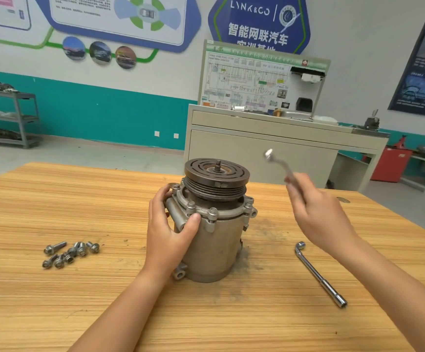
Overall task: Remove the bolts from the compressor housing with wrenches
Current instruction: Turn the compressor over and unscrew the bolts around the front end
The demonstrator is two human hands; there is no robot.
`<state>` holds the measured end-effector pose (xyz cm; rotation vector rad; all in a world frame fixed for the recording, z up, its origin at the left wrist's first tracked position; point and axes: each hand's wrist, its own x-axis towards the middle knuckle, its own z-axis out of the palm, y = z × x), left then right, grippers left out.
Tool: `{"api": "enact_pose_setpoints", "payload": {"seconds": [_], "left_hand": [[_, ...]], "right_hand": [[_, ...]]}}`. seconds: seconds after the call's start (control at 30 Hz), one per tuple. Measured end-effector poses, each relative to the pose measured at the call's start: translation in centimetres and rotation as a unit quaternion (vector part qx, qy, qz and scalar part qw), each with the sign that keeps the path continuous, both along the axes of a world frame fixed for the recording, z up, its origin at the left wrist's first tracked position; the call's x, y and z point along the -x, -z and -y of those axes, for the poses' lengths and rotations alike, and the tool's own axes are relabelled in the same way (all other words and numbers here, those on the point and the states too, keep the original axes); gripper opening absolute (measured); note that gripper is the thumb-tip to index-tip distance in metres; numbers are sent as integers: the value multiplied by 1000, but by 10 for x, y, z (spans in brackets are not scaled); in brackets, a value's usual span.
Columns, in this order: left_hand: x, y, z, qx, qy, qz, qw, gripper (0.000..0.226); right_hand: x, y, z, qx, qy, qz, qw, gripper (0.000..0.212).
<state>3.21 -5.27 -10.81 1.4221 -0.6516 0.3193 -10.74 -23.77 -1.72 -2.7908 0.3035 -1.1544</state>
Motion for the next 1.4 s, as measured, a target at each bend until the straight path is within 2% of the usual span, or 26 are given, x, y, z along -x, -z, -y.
{"api": "enact_pose_setpoints", "payload": {"seconds": [0.07, 0.17, 0.33, 0.43, 0.57, 0.7, 0.87, 0.97, 1.07, 1.17, 1.23, 1.33, 1.4], "left_hand": [[1, -2, -1, 10, 9, 4, 1000, 64], [2, -2, -3, 14, 22, 4, 1000, 61], [2, -1, -3, 19, 48, -13, 999, 67], [3, 1, 0, 22, 59, -15, 998, 64], [2, 0, 4, 38, 40, -34, 998, 54], [1, 1, 5, 50, 42, -45, 997, 52], [-1, 2, 6, 60, 62, -56, 995, 58], [-3, 2, 4, 61, 70, -61, 994, 65], [-3, 0, 3, 35, 89, -59, 994, 70], [-2, 0, 1, 11, 85, -27, 996, 65], [-1, 0, 0, 4, 83, -13, 996, 64], [-1, 1, 0, -2, 88, -8, 996, 66], [-4, 1, -3, -17, 96, -4, 995, 74]], "right_hand": [[18, 3, -10, 68, 64, -115, 989, 25], [31, 1, -18, 113, 137, -191, 965, 30], [32, -13, -36, 179, 170, -254, 935, 48], [28, -22, -56, 242, 201, -298, 902, 62], [22, -22, -77, 278, 199, -346, 874, 63], [25, -19, -69, 315, 191, -341, 865, 58], [26, -30, -24, 300, 113, -338, 885, 48], [12, -40, 1, 342, 88, -329, 876, 50], [-9, -37, 19, 360, 82, -316, 874, 41], [-34, -27, 24, 343, 81, -274, 895, 31], [-48, -18, 23, 347, 48, -216, 911, 28], [-58, -9, 20, 300, -7, -132, 945, 25], [-56, -6, 24, 230, 29, -115, 966, 26]]}}
